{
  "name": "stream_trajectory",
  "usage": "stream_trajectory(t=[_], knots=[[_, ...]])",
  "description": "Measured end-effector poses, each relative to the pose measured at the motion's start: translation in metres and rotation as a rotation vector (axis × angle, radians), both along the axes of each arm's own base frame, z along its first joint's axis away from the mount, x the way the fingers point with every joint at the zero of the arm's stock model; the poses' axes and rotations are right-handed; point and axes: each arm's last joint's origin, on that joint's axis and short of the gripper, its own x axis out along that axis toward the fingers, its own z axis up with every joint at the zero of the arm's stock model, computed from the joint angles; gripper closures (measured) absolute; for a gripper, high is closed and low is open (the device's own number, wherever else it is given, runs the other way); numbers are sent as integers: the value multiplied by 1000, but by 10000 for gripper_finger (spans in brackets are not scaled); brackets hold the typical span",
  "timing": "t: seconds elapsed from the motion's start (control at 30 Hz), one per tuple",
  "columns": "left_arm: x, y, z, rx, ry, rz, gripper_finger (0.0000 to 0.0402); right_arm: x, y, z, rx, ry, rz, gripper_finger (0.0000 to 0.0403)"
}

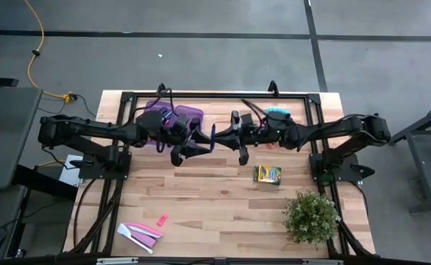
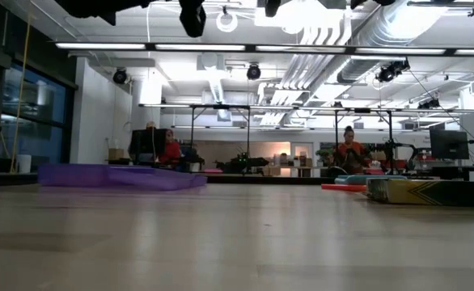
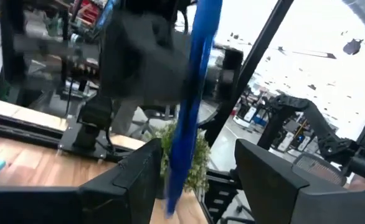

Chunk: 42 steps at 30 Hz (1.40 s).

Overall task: Pack school essentials
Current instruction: Put the blue pen into the purple supply box

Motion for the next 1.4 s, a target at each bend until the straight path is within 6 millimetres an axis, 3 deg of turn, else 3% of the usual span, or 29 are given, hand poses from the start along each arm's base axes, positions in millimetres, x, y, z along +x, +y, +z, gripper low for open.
stream_trajectory(t=[0.23,0.63,1.07,1.4], knots=[[1,-5,1,2,-9,-17,213,0,0,0,8,-3,8,402],[1,-6,2,6,-20,-13,254,4,0,-3,27,-13,24,402],[1,-6,1,24,-12,-11,346,12,3,-10,47,-20,36,402],[1,-5,-1,54,0,-12,381,11,3,-11,43,-15,55,396]])
